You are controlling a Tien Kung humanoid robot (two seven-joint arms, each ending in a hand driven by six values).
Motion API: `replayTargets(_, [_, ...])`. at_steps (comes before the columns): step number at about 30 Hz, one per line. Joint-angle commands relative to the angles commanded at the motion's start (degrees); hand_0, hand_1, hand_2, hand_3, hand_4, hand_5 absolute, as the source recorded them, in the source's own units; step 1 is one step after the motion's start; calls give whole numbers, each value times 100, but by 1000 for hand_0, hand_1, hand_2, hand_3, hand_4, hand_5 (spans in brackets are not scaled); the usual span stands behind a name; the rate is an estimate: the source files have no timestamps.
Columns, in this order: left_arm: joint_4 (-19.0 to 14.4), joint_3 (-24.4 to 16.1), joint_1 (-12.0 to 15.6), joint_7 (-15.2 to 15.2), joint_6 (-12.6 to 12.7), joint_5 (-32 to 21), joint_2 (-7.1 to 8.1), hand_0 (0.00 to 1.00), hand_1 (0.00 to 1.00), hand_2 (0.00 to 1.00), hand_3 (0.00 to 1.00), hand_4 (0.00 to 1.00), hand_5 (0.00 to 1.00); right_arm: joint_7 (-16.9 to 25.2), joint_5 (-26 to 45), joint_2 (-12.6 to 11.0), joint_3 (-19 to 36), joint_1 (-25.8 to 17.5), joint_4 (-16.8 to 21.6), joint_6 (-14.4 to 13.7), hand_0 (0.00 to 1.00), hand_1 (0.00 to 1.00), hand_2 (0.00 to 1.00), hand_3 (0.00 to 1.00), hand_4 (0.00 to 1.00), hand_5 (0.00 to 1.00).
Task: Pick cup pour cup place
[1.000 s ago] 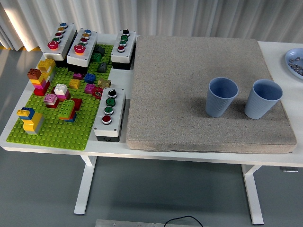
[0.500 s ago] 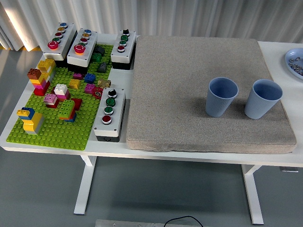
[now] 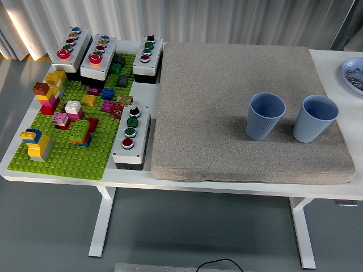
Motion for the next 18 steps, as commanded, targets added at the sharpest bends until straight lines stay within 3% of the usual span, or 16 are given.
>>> replayTargets(18, [0, 112, 20, -25, -3, -109, 18, 728, 770, 820, 673, 501, 956, 55, -59, 16, -99, -3, 18, -112, 903, 832, 878, 862, 759, 754])
